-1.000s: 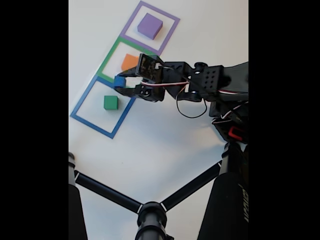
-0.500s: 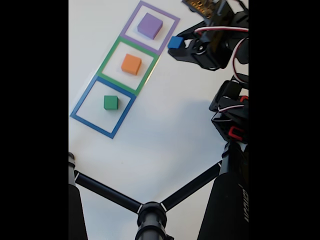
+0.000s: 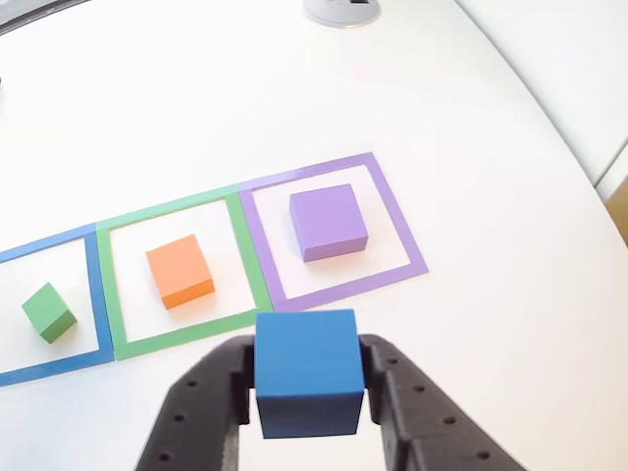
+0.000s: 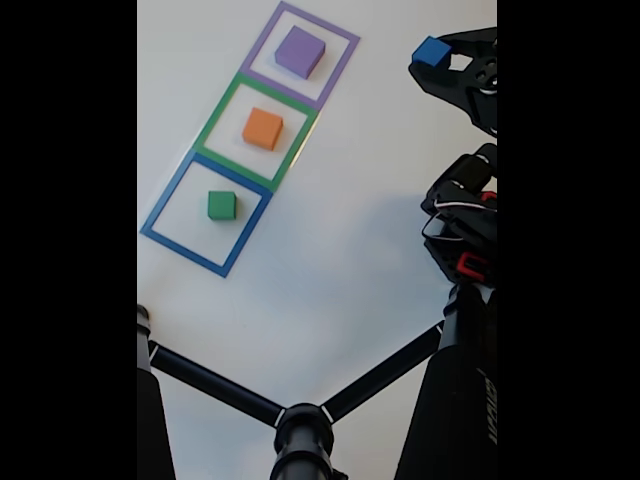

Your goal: Tower of hanoi

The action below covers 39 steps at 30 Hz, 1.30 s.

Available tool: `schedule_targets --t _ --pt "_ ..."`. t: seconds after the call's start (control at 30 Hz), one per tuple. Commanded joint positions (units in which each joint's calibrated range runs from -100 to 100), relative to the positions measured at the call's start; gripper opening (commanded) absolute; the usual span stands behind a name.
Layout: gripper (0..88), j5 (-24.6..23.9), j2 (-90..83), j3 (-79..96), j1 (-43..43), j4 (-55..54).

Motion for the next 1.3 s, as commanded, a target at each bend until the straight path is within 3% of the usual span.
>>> schedule_targets --t 0.0,0.2,0.33,0.47,0.63,1.07,1.27 --pt "5.5 0.0 0.8 -0.3 4.1 0.6" --pt "5.5 0.0 -0.2 6.2 7.2 -3.6" --pt "5.5 0.0 -1.7 17.2 6.9 -13.5" --pt "5.5 0.0 -1.6 35.0 6.0 -34.5" --pt "5.7 0.0 2.9 64.6 8.6 -75.7" --pt "5.7 0.0 34.6 77.6 8.9 -123.2" --pt "5.7 0.0 48.5 75.4 7.6 -137.2"
